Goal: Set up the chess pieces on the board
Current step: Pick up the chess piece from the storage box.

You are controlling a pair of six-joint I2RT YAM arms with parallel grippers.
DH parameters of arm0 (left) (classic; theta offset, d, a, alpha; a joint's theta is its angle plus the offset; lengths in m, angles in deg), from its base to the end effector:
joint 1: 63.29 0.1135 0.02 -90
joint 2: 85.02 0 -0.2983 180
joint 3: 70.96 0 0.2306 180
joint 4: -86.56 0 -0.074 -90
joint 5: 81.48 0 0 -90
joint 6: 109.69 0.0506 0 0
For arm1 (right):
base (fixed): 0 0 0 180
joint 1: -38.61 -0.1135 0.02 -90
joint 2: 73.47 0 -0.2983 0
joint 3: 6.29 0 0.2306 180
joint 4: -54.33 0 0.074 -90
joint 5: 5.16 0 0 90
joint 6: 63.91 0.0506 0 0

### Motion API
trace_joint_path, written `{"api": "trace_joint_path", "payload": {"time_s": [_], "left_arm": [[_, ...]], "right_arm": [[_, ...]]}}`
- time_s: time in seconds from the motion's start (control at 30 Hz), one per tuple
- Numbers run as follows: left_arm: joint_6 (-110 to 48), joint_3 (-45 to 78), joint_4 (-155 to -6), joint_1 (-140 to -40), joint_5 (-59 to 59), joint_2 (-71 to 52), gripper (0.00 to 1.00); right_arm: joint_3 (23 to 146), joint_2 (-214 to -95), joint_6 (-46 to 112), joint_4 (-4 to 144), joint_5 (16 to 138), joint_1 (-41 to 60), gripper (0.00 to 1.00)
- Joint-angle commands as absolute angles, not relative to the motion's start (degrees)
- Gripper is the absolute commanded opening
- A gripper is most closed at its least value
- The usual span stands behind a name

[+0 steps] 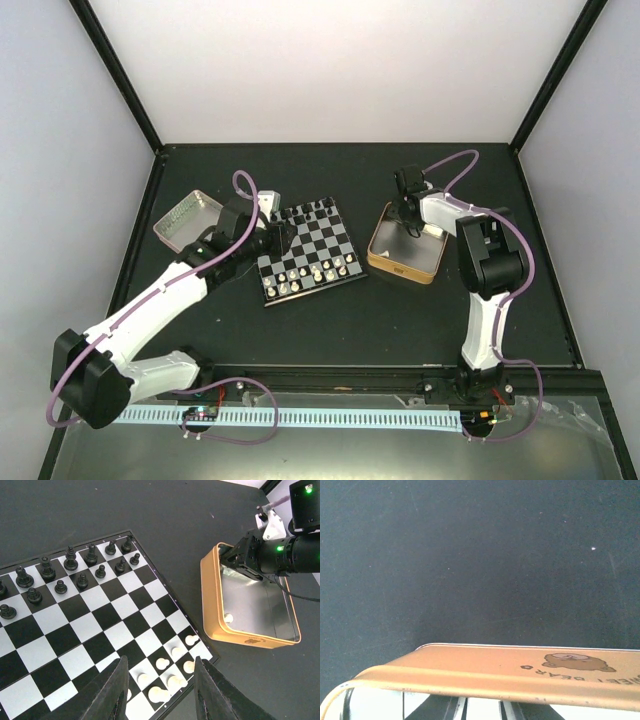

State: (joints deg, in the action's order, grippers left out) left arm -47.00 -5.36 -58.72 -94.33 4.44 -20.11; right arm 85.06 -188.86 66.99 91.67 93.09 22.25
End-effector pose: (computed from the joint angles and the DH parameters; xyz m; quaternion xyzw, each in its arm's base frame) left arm 0.1929 -0.1203 0.3168 0.0454 0.8815 -0.2560 0.3941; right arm 0.4031 0.1108 0.1801 0.2228 0.9406 0.0569 0.2498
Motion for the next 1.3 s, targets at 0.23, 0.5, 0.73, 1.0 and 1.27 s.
{"api": "trace_joint_path", "payload": {"time_s": [0.23, 0.5, 0.73, 1.0, 1.27], "left_arm": [[-47.9, -4.7, -59.8, -93.5, 2.1, -18.9, 0.37], [-47.8, -4.5, -59.9, -93.3, 1.4, -18.2, 0.37], [-47.8, -4.5, -60.0, -93.3, 1.1, -17.8, 0.37], [-47.6, -4.6, -59.8, -93.3, 1.0, -17.8, 0.37], [-47.6, -4.8, -60.0, -93.2, 0.8, -17.7, 0.37]], "right_arm": [[83.4, -187.2, 65.8, 90.2, 92.4, 22.3, 0.09], [78.7, -182.9, 65.3, 89.9, 88.2, 22.3, 0.08], [77.6, -182.2, 64.0, 91.0, 86.6, 22.3, 0.15], [82.4, -185.0, 58.2, 95.5, 87.4, 22.3, 0.34], [86.7, -188.6, 51.9, 99.7, 83.3, 22.3, 0.36]]}}
